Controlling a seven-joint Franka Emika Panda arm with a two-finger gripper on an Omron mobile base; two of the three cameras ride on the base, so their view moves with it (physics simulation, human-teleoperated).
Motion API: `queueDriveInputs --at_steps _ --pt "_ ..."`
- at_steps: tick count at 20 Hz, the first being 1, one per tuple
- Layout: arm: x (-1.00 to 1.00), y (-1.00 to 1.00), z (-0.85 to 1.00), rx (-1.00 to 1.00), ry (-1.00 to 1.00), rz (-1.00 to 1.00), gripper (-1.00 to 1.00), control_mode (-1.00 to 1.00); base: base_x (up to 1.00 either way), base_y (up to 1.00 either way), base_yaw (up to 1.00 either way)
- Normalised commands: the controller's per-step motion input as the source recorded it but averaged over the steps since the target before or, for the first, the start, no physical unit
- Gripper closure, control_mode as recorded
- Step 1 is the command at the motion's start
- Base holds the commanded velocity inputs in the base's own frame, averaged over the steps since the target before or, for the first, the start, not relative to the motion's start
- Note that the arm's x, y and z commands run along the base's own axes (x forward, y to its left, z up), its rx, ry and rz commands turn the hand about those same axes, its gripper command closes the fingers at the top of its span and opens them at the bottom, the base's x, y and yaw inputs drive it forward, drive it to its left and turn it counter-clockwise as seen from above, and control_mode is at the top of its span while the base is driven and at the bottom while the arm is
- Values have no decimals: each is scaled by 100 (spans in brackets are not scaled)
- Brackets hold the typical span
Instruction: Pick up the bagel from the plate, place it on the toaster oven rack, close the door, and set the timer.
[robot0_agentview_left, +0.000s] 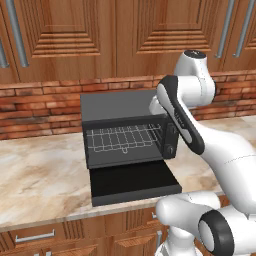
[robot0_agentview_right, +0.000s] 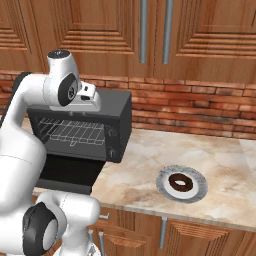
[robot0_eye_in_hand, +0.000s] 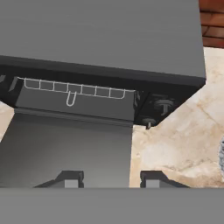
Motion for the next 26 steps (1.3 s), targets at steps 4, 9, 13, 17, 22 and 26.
queueDriveInputs --at_steps 4,9,13,17,22,26 --pt "-13 0 0 0 -1 0 -100 -100 0 0 0" --pt "-37 2 -10 0 -4 0 -100 -100 0 0 0" --pt "-39 6 -13 0 -5 0 -100 -100 0 0 0" --pt "-33 13 -9 0 -6 -2 -100 -100 0 0 0" --pt "-22 2 -6 0 -7 -4 -100 -100 0 0 0" --pt "-4 1 0 1 -1 -5 -100 -100 0 0 0"
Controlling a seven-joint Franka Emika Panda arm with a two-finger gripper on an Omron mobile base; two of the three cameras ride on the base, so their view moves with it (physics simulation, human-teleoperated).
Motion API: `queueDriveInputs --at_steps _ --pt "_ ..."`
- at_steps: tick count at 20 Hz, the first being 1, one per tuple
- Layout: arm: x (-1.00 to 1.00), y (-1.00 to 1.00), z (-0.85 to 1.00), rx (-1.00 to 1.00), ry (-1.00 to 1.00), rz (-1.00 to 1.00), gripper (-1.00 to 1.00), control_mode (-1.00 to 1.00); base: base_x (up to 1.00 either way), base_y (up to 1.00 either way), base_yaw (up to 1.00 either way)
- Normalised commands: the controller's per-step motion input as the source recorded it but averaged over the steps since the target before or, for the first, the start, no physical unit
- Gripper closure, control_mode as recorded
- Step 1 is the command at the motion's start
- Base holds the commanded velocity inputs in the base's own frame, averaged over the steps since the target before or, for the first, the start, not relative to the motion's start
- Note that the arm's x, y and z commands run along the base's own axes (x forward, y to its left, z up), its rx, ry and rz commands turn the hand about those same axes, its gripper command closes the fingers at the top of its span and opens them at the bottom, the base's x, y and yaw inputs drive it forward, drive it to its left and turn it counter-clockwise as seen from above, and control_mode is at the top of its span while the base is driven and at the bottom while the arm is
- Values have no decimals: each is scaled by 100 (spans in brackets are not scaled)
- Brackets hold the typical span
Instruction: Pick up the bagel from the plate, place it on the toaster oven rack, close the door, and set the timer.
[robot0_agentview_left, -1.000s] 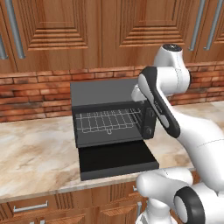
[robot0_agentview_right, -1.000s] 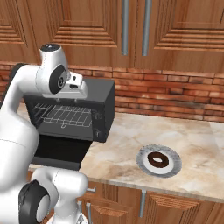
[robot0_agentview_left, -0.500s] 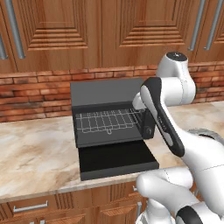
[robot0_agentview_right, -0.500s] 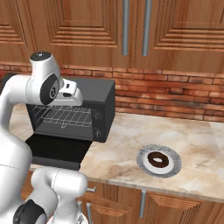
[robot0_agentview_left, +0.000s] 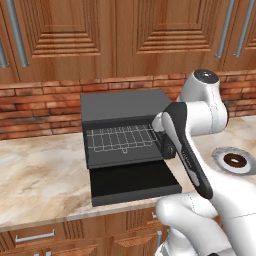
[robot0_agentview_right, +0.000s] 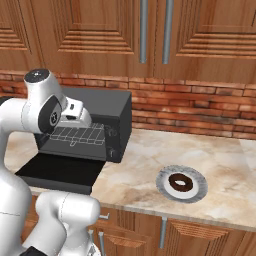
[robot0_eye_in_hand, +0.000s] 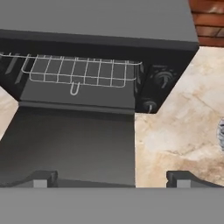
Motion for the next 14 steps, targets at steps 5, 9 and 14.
queueDriveInputs --at_steps 5,9,14 --pt "0 1 0 6 0 -9 -100 -100 0 0 0" --pt "0 6 -15 5 0 -7 -100 -100 0 0 0" --pt "0 20 -23 1 0 -4 -100 -100 0 0 0"
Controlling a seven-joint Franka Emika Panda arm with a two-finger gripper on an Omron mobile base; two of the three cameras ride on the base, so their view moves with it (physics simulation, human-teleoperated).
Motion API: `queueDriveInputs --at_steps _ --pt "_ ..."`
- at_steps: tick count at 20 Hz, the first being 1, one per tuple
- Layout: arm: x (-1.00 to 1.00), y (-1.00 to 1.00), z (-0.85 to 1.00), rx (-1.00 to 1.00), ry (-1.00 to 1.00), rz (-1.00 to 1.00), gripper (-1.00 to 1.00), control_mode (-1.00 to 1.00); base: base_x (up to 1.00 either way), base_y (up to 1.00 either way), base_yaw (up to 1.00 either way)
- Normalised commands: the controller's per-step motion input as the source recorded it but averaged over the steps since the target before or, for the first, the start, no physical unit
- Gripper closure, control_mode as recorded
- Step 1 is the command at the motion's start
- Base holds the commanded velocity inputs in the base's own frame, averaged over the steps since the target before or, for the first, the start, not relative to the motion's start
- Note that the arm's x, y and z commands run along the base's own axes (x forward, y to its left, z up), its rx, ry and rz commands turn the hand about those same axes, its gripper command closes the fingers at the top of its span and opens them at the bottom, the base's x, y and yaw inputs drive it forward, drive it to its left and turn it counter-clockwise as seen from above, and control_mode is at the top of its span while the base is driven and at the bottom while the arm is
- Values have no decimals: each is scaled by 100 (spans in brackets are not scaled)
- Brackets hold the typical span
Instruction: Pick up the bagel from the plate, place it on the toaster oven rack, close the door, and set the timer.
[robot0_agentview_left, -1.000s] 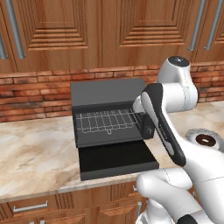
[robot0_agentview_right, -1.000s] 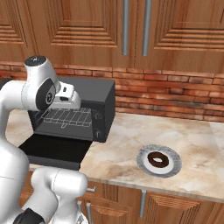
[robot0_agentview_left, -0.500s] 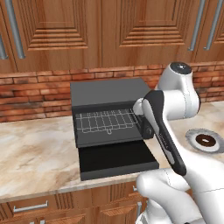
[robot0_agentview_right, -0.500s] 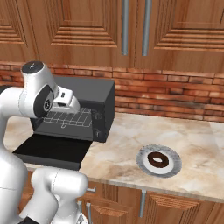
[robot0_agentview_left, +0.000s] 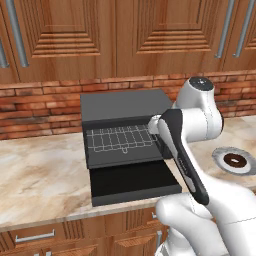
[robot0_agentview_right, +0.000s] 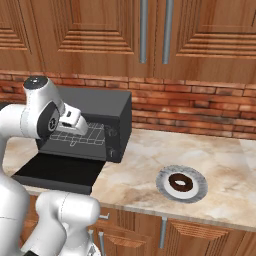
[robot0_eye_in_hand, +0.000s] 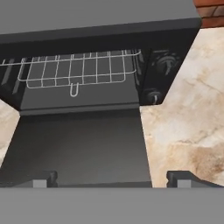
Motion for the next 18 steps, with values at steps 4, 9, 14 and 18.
queueDriveInputs --at_steps 4,9,14,18 --pt "0 31 -20 -4 0 0 -100 -100 0 0 0" --pt "0 31 -22 -8 1 0 -100 -100 0 0 0" --pt "0 32 -30 -3 0 0 -100 -100 0 0 0" --pt "0 21 -34 0 0 0 -100 -100 0 0 0"
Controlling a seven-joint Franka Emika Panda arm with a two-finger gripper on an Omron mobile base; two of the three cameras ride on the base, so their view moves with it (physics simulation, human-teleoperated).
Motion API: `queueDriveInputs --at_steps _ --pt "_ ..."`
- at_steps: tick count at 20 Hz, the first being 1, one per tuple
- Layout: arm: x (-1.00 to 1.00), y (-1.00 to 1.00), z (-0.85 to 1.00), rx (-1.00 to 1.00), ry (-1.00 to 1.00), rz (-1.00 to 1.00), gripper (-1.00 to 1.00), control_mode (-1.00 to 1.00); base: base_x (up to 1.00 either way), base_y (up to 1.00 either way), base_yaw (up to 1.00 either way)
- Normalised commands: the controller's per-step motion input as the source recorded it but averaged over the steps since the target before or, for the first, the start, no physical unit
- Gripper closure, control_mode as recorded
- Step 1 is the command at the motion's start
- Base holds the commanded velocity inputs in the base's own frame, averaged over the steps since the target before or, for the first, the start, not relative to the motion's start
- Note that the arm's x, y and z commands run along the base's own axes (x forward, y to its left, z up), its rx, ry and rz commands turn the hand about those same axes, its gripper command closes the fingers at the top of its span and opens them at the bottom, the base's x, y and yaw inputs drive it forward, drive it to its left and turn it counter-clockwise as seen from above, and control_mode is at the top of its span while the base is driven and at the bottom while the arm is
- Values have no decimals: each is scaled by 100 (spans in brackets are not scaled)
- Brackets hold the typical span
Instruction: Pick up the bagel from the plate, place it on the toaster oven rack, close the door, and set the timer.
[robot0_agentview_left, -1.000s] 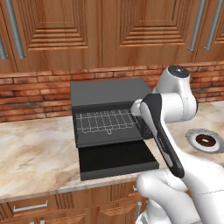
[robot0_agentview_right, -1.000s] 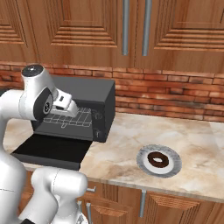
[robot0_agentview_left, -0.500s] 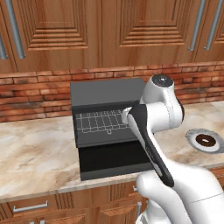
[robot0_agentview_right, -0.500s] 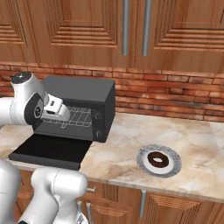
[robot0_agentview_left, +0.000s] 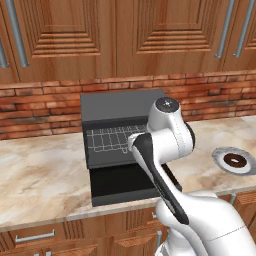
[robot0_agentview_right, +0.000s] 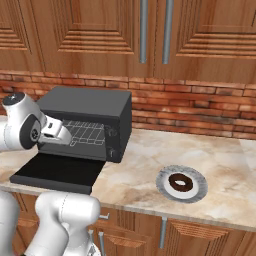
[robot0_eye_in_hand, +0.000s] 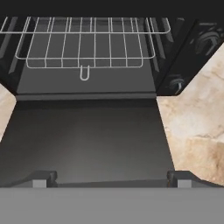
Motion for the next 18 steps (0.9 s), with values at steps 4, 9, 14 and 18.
queueDriveInputs --at_steps 4,9,14,18 --pt "1 14 -23 0 0 0 -100 -100 0 0 0" --pt "7 12 -20 0 0 0 -100 -100 0 0 0" --pt "19 8 -15 0 -3 0 -100 -100 0 0 0" --pt "23 0 -11 0 -1 0 -100 -100 0 0 0"
